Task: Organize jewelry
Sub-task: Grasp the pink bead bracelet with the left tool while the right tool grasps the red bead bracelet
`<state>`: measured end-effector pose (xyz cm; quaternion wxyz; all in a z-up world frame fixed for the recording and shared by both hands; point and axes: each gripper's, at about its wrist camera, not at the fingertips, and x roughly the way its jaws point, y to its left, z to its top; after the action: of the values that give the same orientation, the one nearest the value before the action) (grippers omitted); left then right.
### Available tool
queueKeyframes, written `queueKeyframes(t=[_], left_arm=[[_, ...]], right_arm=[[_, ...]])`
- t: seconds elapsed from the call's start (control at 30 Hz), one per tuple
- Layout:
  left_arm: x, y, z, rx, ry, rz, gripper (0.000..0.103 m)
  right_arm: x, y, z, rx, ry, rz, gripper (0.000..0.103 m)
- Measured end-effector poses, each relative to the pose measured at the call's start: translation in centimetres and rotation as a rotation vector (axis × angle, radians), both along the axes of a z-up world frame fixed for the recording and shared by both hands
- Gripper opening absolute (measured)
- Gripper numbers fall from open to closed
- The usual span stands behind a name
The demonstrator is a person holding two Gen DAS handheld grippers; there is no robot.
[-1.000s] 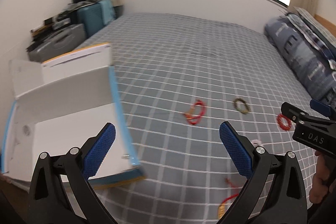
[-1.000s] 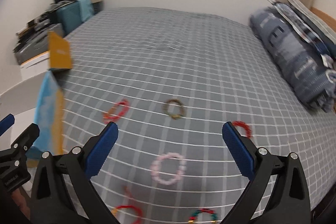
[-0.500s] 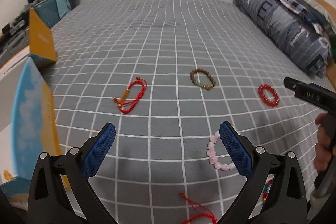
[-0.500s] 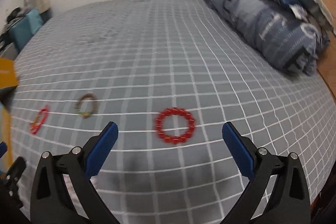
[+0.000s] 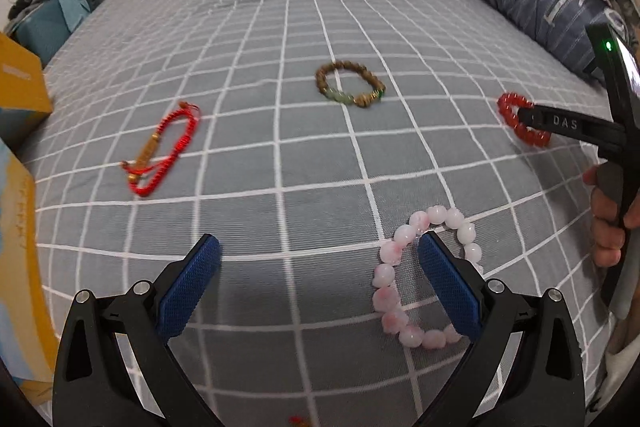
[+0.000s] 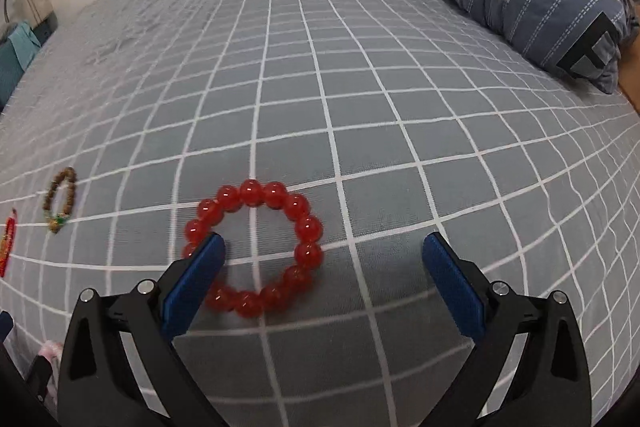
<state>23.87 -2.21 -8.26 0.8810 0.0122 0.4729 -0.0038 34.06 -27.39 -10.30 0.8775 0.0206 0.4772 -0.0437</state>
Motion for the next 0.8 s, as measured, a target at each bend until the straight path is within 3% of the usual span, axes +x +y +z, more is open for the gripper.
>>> queueKeyframes(t=[0.43, 0.53, 0.7, 0.8], left_arm=[[0.7, -0.1, -0.9, 0.015, 0.054, -0.008, 0.097], [0.9, -0.1, -0.9, 0.017, 0.060, -0.012, 0.096], [0.7, -0.1, -0.9, 0.010, 0.064, -0.016, 0.090], [0.5, -0.1, -0.7, 0.006, 0.066, -0.028, 0.083]], right_arm=[[0.5, 0.3, -0.5, -0.015, 0.012, -0.007, 0.090], [0.5, 0.8, -0.4, -0.022, 0.009, 0.002, 0.082], [0.1, 2.2, 0.0, -0.040, 0.005, 0.031, 0.054], [0.1, 2.9, 0.1, -0.048, 0.004, 0.045, 0.043]])
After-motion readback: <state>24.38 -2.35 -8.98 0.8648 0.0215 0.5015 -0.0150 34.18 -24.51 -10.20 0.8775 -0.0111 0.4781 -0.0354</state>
